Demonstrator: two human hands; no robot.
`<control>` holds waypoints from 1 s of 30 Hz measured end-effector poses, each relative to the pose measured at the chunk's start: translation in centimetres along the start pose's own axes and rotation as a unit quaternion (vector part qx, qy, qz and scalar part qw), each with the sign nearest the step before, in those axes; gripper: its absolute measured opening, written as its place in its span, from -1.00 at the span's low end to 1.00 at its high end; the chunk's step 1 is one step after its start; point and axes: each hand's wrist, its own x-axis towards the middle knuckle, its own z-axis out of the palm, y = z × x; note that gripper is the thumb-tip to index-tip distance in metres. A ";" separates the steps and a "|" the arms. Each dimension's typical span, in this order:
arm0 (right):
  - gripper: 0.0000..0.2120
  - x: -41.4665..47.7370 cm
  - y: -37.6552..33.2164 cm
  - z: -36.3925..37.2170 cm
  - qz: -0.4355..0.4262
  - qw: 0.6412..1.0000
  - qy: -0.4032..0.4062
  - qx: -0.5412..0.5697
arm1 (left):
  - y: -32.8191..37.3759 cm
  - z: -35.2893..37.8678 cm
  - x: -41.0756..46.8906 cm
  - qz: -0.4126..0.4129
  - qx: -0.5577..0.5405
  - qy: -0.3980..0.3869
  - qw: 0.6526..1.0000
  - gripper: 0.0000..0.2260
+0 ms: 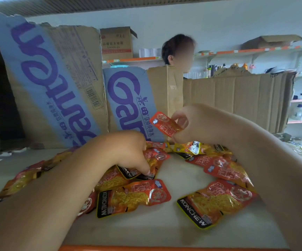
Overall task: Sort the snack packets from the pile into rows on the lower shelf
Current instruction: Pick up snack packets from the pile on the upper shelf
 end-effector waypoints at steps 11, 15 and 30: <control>-0.59 -0.4 -0.4 -0.6 -0.118 0.962 0.213 0.127 | -1.5 -2.2 -2.4 0.049 -0.079 0.238 0.967 -0.49; -0.66 -1.2 -1.4 -1.5 -0.169 0.950 0.242 0.100 | -2.7 -1.6 -5.9 0.048 -0.111 0.298 0.947 -0.56; -0.73 -4.3 -15.4 0.2 -0.271 0.933 0.226 0.065 | -12.8 0.8 -19.6 -0.002 -0.122 0.448 0.886 -0.58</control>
